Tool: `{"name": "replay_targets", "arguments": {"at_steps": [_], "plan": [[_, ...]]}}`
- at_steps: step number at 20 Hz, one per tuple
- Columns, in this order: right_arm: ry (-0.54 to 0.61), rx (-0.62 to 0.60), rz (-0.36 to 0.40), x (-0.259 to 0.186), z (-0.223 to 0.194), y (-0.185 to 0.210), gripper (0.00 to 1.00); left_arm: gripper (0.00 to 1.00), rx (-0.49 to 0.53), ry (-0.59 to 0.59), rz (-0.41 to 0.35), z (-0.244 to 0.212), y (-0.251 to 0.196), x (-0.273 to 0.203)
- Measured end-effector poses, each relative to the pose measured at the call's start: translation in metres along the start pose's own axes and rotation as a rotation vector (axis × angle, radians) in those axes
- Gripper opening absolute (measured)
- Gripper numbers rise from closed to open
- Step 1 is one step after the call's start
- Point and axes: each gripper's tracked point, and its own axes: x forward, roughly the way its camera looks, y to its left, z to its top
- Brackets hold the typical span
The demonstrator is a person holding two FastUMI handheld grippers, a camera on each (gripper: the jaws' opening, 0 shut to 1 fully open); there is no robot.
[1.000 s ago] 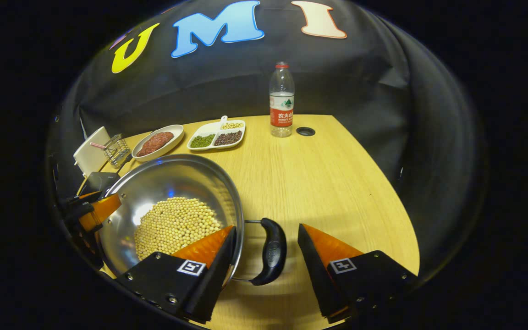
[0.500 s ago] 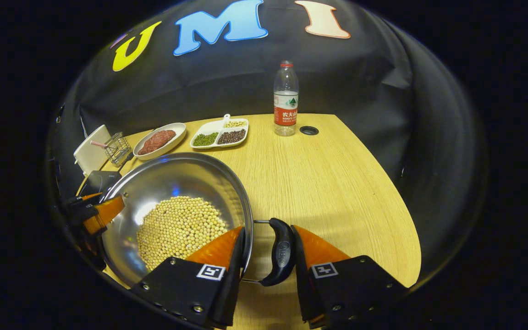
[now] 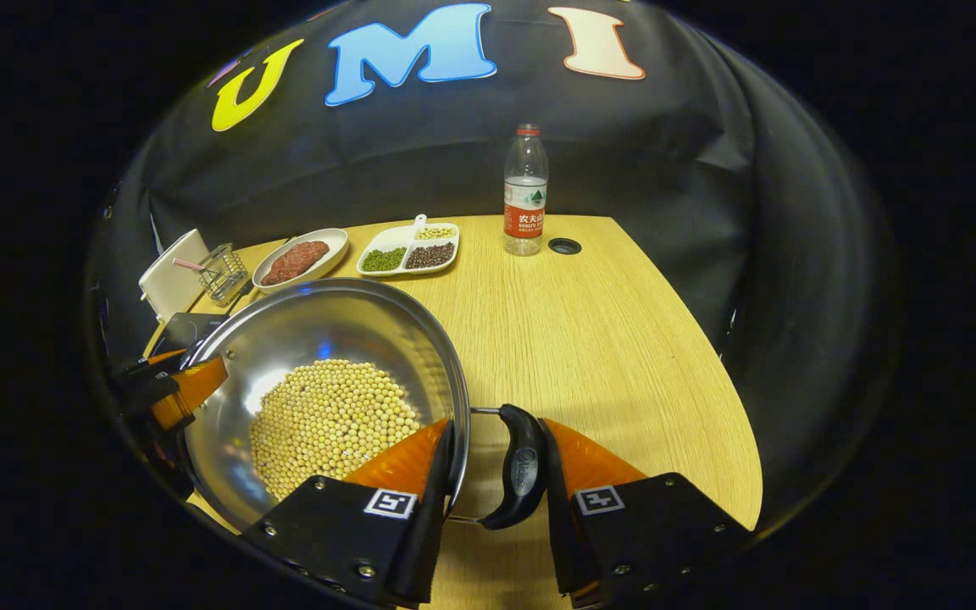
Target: First push the handle of the pot to place it horizontally, then grasp the pot with both hands and set it on the induction cooktop.
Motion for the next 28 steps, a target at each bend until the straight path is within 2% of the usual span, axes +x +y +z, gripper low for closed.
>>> {"name": "replay_targets", "arguments": {"at_steps": [3,4,5,10,11,12,14,28], "plan": [[-0.016,-0.013,-0.008,-0.013,0.004,0.009,0.54,0.68,-0.025,-0.01,-0.002,0.001,0.01,-0.011],[-0.018,-0.016,-0.011,-0.017,0.005,0.013,0.54,0.65,-0.029,-0.013,-0.003,0.002,0.015,-0.015],[-0.021,-0.014,-0.013,-0.022,0.006,0.018,0.54,0.69,-0.03,-0.017,-0.003,0.004,0.021,-0.019],[-0.047,-0.002,-0.036,-0.043,0.01,0.055,0.54,0.69,-0.045,-0.039,-0.019,0.009,0.06,-0.034],[-0.05,-0.003,-0.037,-0.047,0.009,0.064,0.54,0.72,-0.046,-0.045,-0.022,0.01,0.069,-0.036],[-0.049,-0.001,-0.036,-0.05,0.009,0.072,0.54,0.65,-0.042,-0.048,-0.022,0.009,0.079,-0.038],[-0.045,0.002,-0.039,-0.055,0.006,0.091,0.54,0.69,-0.04,-0.047,-0.023,0.006,0.097,-0.041],[-0.051,0.0,-0.055,-0.06,0.005,0.203,0.54,0.68,-0.05,-0.048,-0.039,-0.006,0.216,-0.038]]}}
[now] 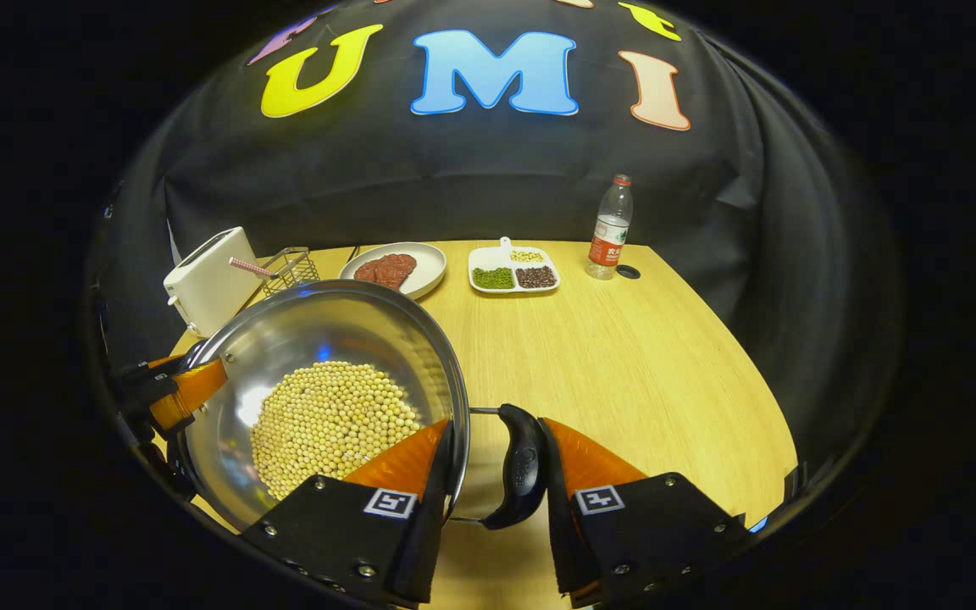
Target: First push the handle of the pot to place it horizontally, then grasp the pot with both hands and set it on the induction cooktop.
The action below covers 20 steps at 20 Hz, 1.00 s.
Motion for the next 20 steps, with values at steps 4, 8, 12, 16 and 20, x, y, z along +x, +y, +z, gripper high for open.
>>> {"name": "replay_targets", "arguments": {"at_steps": [4,8,12,16,20], "plan": [[0.003,0.006,0.006,0.004,0.0,0.033,0.54,0.65,0.005,0.0,0.004,-0.001,0.035,0.004],[0.008,-0.001,0.016,0.006,0.001,0.066,0.54,0.65,-0.001,-0.003,0.016,-0.003,0.072,0.006],[0.014,-0.021,0.037,0.014,0.005,0.097,0.54,0.69,-0.014,0.005,0.035,-0.007,0.106,0.01],[0.017,-0.033,0.061,0.026,0.01,0.125,0.53,0.69,-0.014,0.006,0.06,-0.005,0.135,0.017],[0.025,-0.044,0.084,0.031,0.015,0.141,0.54,0.65,-0.02,0.011,0.082,-0.005,0.154,0.015]]}}
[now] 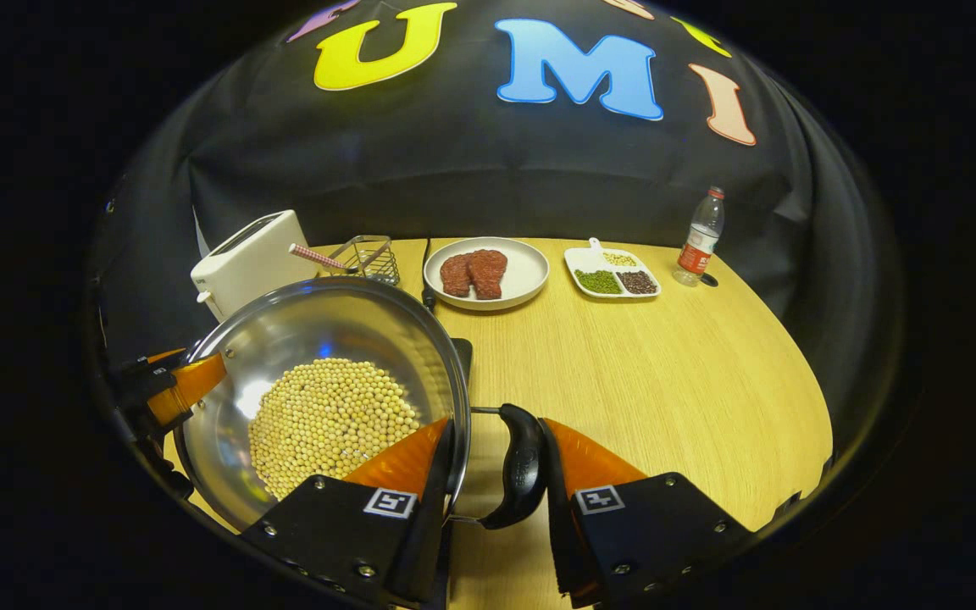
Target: First push the handle of the pot to place it horizontally, then grasp the pot with both hands and set it on the induction cooktop.
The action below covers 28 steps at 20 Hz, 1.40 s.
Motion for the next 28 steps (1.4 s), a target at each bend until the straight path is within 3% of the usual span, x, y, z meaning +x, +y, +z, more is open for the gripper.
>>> {"name": "replay_targets", "arguments": {"at_steps": [4,9,11,13,14,17,19,28], "plan": [[0.009,-0.01,0.02,0.003,0.002,0.008,0.53,0.7,-0.006,0.009,0.019,-0.007,0.008,0.003],[0.007,-0.009,0.035,0.005,0.005,0.008,0.55,0.68,-0.001,-0.02,0.037,-0.01,0.012,-0.001],[-0.025,-0.029,0.04,0.0,0.012,0.009,0.59,0.76,-0.014,-0.04,0.066,-0.005,0.015,-0.002],[-0.087,-0.032,0.042,-0.014,0.029,0.006,0.66,0.87,-0.016,-0.083,0.1,0.006,0.019,-0.007],[-0.117,-0.025,0.034,-0.019,0.037,0.001,1.0,0.92,-0.005,-0.107,0.109,0.013,0.018,-0.015],[-0.201,0.006,0.02,-0.042,0.059,-0.017,0.97,1.0,0.057,-0.209,0.13,0.05,0.012,-0.044],[-0.253,0.01,0.006,-0.058,0.071,-0.037,0.97,0.97,0.07,-0.281,0.13,0.076,-0.003,-0.065],[-0.487,-0.033,-0.03,-0.161,0.1,-0.141,0.97,0.98,0.005,-0.493,0.014,0.149,-0.137,-0.169]]}}
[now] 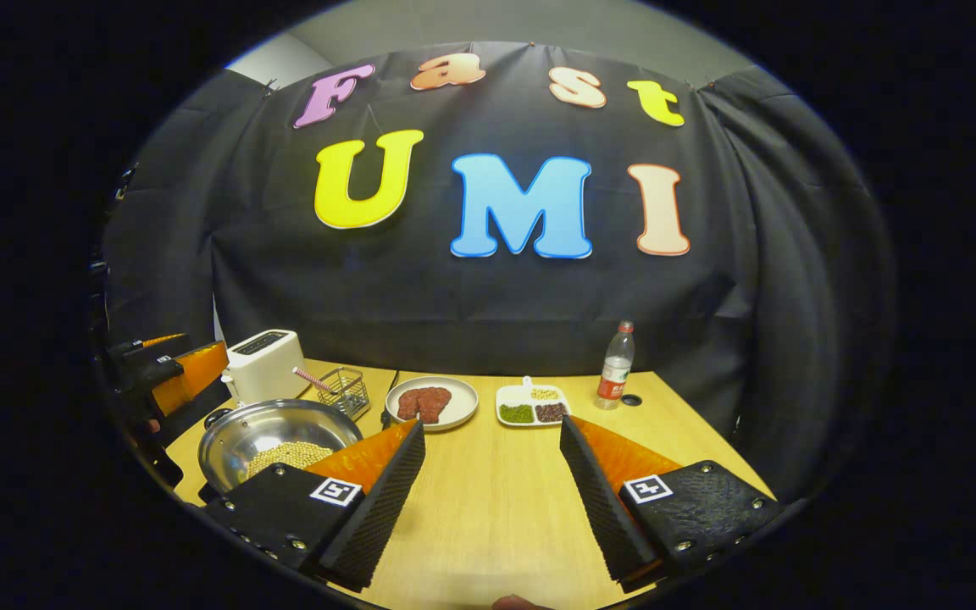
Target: First push the handle of the pot to place it horizontally, then grasp the pot with both hands and set it on the induction cooktop.
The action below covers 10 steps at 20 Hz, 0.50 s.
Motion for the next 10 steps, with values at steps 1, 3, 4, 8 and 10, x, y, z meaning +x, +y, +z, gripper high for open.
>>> {"name": "replay_targets", "arguments": {"at_steps": [1,3,4,8,10], "plan": [[-0.014,0.003,0.0,-0.009,0.003,-0.012,0.97,1.0,-0.004,-0.021,-0.016,0.01,-0.018,-0.01],[-0.024,0.007,-0.008,-0.028,0.006,-0.037,0.97,1.0,-0.015,-0.057,-0.027,0.027,-0.049,-0.031],[-0.028,0.013,-0.002,-0.037,0.007,-0.048,0.97,1.0,-0.024,-0.067,-0.028,0.034,-0.064,-0.041],[-0.075,0.026,0.023,-0.074,0.011,-0.088,0.97,1.0,-0.027,-0.113,-0.046,0.059,-0.119,-0.09],[-0.112,0.011,0.029,-0.094,0.019,-0.1,0.97,0.9,-0.022,-0.134,-0.054,0.067,-0.138,-0.115]]}}
